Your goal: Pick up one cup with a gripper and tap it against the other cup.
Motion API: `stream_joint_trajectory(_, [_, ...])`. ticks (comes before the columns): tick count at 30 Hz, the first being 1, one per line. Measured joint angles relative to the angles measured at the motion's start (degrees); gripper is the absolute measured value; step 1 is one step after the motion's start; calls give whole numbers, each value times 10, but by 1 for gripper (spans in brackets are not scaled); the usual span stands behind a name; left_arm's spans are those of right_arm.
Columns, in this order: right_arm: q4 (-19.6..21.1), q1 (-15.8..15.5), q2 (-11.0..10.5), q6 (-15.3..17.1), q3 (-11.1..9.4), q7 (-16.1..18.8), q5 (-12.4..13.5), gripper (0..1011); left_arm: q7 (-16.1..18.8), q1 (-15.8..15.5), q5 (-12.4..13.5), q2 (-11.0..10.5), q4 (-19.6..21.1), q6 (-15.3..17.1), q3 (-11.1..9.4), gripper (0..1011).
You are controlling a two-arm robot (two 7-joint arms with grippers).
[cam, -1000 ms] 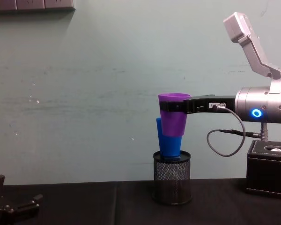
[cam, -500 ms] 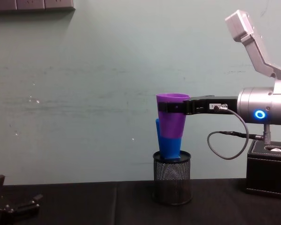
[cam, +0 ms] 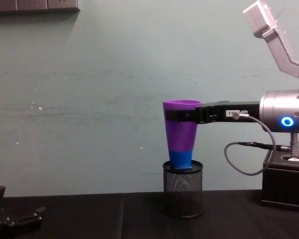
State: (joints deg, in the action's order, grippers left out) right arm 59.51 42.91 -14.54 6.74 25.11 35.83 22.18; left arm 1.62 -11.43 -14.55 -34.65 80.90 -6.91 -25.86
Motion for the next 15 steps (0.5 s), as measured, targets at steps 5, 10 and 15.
stream_joint_trajectory(5, [58,-32,-21,20,1,-7,12,729,0,0,0,0,0,0,0,1011])
stream_joint_trajectory(10, [102,-56,-41,31,1,-12,23,729,0,0,0,0,0,0,0,1011])
stream_joint_trajectory(15, [143,-81,-61,38,-2,-15,36,729,0,0,0,0,0,0,0,1011])
